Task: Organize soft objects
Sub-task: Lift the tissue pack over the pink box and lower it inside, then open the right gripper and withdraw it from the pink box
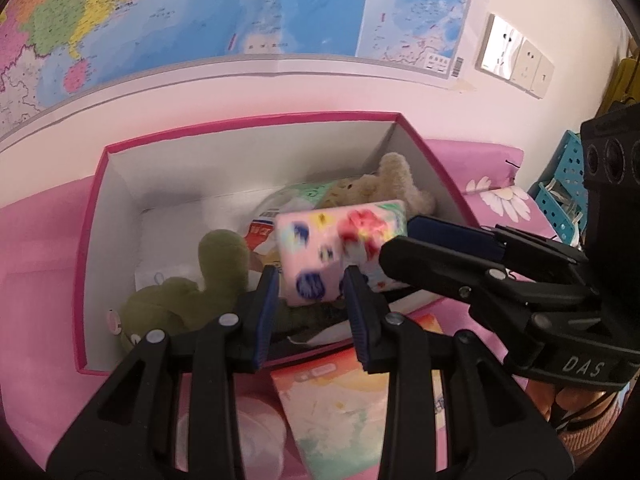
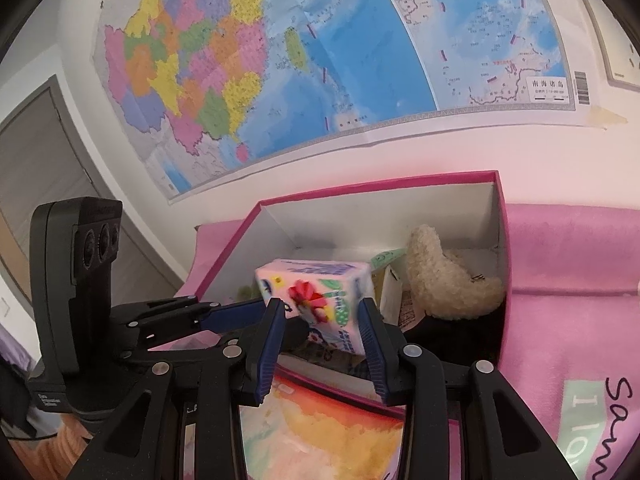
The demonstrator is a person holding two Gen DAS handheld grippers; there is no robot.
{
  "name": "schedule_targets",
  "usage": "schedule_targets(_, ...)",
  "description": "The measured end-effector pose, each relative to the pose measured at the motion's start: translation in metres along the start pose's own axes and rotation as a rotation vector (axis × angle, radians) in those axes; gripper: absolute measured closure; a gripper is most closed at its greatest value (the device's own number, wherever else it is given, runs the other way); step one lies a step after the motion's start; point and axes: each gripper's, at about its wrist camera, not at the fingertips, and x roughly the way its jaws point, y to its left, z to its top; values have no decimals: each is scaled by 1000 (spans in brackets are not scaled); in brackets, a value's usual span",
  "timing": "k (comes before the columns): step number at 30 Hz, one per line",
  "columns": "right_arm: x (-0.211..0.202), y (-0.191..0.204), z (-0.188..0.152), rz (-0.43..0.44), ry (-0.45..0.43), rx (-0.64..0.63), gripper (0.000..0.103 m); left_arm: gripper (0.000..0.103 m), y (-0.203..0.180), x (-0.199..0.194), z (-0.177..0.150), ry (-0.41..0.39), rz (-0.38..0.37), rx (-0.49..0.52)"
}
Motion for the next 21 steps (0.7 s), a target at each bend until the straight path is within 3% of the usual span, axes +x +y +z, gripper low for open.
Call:
schedule_targets(5,5,1,-1,-27,-2,2,61,66,3,-7,-4,-21,43,-4)
schedule_targets(8,-1,5,-6,-46,-13,-20,52,49,7,-21,-9,-67,39,-17)
schedule_targets(9,-4,8,-8,-53,-17,-31,48,39,7,-30,-12,-95,46,-22)
schedule_targets(12,-16,15,-16,-79,-42,-60,37,32,7,-53,-23,-169,43,-20)
schedule_targets(16,-38,29,-32,-118,-86,-111,22,7,8,-84,-44,-255,66,-18)
schedule_targets(18,-50,40,-45,-137,-114,-153,15,0,9,-98,-60,-291,80,-26)
schedule_targets(21,-63,55,-64,-191,-140,-203,0,0,13,-108,-79,-293,117,-50)
